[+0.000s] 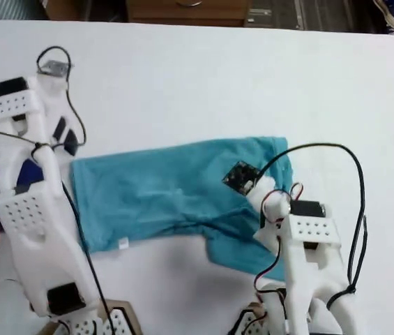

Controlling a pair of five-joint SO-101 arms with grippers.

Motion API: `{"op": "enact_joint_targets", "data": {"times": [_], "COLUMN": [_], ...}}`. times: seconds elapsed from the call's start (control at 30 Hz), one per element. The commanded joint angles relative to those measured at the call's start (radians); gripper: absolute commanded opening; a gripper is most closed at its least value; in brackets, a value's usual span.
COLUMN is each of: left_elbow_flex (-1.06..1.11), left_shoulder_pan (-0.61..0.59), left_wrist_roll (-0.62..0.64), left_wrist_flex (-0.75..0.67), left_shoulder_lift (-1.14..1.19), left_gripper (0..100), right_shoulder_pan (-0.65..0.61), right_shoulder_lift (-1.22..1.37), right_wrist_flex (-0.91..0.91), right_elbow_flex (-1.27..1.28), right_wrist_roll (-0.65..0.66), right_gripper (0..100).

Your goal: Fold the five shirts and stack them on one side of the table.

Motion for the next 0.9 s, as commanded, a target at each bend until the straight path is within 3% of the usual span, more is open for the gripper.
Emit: {"op": "enact_joint_targets", "data": {"times": [0.0,0.17,0.47,0.87], "left_elbow_flex": [-0.145,-0.268,-0.312,-0.312], "left_shoulder_pan": [-0.009,0.015,0.054,0.051], "left_wrist_roll": [-0.002,0.009,0.084,0.084], "left_wrist_flex": [0.087,0.203,0.209,0.209], "left_shoulder_lift": [0.000,-0.002,0.008,0.006], "left_gripper": [21,21,21,21], "right_shoulder_pan": [0.005,-0.015,-0.245,-0.278], "right_shoulder_lift": [-0.035,-0.035,-0.035,-0.035], "right_wrist_flex": [-0.002,0.061,0.090,0.180], "right_elbow_flex": [-0.034,-0.063,-0.077,-0.080], "right_wrist_roll": [0.003,-0.002,-0.002,0.006], "right_gripper": [2.0,2.0,2.0,2.0]}}
